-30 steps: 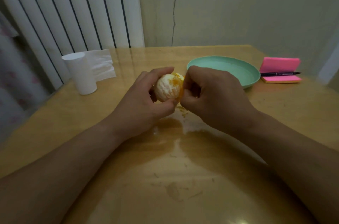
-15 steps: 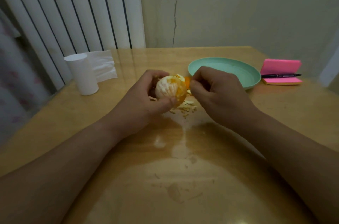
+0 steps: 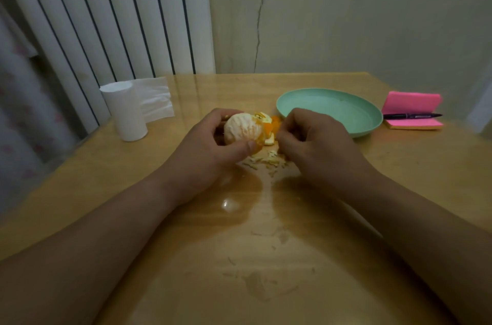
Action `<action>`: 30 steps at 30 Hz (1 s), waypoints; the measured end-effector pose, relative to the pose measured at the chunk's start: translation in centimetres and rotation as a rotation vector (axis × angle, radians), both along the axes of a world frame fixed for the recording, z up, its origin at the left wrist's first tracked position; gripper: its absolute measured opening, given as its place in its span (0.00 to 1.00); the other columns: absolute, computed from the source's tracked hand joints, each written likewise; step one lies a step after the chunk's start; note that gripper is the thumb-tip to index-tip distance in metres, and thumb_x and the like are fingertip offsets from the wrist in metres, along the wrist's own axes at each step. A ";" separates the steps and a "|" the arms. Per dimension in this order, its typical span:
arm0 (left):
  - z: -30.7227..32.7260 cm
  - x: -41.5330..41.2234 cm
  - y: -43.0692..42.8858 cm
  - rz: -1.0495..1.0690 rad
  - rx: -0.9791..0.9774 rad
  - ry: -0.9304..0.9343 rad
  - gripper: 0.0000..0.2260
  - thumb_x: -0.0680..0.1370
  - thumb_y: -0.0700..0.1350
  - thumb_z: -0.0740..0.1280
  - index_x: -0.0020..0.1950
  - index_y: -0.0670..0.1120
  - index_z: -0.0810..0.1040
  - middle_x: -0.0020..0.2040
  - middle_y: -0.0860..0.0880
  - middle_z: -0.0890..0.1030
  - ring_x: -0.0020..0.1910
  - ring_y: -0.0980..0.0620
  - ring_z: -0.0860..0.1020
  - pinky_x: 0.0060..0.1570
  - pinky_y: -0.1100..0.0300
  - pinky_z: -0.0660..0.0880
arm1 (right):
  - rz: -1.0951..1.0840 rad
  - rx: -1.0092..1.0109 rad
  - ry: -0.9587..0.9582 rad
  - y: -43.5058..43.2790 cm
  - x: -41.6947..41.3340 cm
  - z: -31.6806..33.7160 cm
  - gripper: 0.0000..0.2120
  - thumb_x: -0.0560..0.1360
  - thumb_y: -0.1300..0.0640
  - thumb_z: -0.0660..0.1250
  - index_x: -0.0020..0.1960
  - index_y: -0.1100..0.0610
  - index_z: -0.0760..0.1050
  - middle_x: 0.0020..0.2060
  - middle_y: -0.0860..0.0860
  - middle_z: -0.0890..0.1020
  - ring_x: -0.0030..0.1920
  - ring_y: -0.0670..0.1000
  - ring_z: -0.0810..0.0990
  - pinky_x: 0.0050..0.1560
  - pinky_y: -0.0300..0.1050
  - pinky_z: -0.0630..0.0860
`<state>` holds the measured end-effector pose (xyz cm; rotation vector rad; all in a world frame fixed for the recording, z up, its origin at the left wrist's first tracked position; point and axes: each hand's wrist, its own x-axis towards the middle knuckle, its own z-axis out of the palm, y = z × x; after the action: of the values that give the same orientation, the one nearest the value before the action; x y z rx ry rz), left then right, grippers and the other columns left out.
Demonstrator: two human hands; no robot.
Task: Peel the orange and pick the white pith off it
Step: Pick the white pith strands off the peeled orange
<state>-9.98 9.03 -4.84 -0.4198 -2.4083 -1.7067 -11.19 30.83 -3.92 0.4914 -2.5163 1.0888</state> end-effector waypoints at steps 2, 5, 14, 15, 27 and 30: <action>0.1 -0.1 0.0 0.010 0.021 -0.012 0.21 0.79 0.47 0.76 0.71 0.52 0.77 0.59 0.52 0.85 0.55 0.59 0.84 0.50 0.66 0.81 | 0.008 -0.034 0.008 0.1 0.0 0.0 0.04 0.81 0.54 0.70 0.50 0.46 0.78 0.41 0.44 0.83 0.43 0.45 0.82 0.47 0.54 0.83; 0.2 0.0 0.2 0.028 0.044 -0.016 0.21 0.78 0.49 0.76 0.70 0.52 0.76 0.60 0.52 0.84 0.54 0.59 0.84 0.47 0.66 0.80 | 0.029 -0.076 0.058 -0.1 0.2 0.2 0.05 0.82 0.48 0.70 0.48 0.46 0.79 0.40 0.45 0.83 0.43 0.45 0.81 0.44 0.51 0.80; 0.3 0.6 0.6 0.095 -0.095 0.178 0.23 0.76 0.51 0.79 0.69 0.54 0.76 0.60 0.56 0.81 0.58 0.58 0.82 0.54 0.58 0.84 | 0.179 -0.254 -0.066 -0.3 0.2 -0.2 0.08 0.80 0.52 0.75 0.58 0.47 0.81 0.47 0.45 0.86 0.51 0.42 0.85 0.52 0.43 0.84; 0.2 0.5 0.6 0.099 -0.111 0.192 0.24 0.76 0.52 0.79 0.70 0.54 0.75 0.61 0.56 0.80 0.58 0.58 0.82 0.54 0.58 0.84 | 0.183 -0.269 -0.071 -0.4 0.3 -0.2 0.08 0.79 0.52 0.75 0.57 0.47 0.81 0.48 0.45 0.86 0.51 0.43 0.85 0.52 0.42 0.83; -0.1 0.5 0.6 0.195 -0.412 0.459 0.31 0.73 0.54 0.78 0.73 0.49 0.72 0.64 0.52 0.74 0.60 0.56 0.76 0.58 0.64 0.77 | 0.226 -0.262 -0.177 -0.6 1.2 0.1 0.11 0.78 0.47 0.75 0.58 0.48 0.79 0.49 0.44 0.86 0.51 0.41 0.86 0.49 0.36 0.81; 0.0 0.7 0.9 0.146 -0.514 0.551 0.32 0.73 0.51 0.77 0.75 0.49 0.73 0.67 0.51 0.72 0.64 0.54 0.73 0.63 0.61 0.75 | 0.239 -0.288 -0.259 -0.6 1.2 0.2 0.19 0.76 0.42 0.75 0.64 0.45 0.76 0.52 0.45 0.87 0.53 0.42 0.86 0.54 0.43 0.82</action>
<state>-9.29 9.88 -4.81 -0.6546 -2.3361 -0.7544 -9.95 30.20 -3.68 0.6129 -2.4954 1.6725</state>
